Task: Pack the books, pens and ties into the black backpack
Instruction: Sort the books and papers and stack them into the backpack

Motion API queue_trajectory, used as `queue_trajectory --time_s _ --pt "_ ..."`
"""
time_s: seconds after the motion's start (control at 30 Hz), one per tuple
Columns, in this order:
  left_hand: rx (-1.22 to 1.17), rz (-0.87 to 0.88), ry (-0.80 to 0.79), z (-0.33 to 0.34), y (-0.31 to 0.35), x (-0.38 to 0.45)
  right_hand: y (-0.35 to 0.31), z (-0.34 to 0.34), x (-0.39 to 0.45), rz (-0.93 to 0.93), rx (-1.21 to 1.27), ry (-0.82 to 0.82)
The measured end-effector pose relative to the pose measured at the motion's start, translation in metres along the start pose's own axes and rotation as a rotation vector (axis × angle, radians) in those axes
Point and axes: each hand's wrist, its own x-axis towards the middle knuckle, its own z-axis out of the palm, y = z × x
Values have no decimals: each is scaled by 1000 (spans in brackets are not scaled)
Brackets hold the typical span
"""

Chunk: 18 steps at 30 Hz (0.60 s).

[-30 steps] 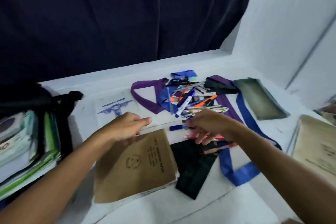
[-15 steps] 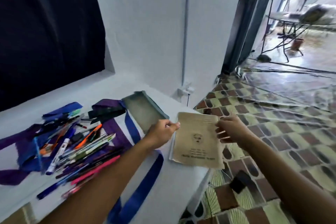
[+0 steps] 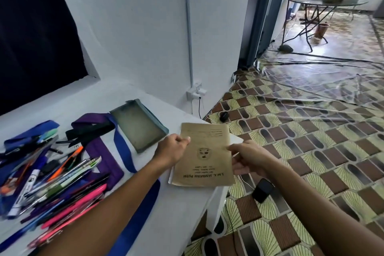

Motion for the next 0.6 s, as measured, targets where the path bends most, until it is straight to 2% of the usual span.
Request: queue_trajectory --time_s 0.23,0.37,0.5,0.6 --pt "-31 15 -48 -15 -5 -8 -20 4 -9 -139 -41 -23" --pt "-52 106 95 -56 -11 -14 -50 4 -10 -249 -25 -76" --pt "-77 200 262 -119 -12 -29 -95 22 -19 -322 -58 -276" --pt "-146 193 213 -167 -19 -51 -127 50 -26 -308 -165 -523"
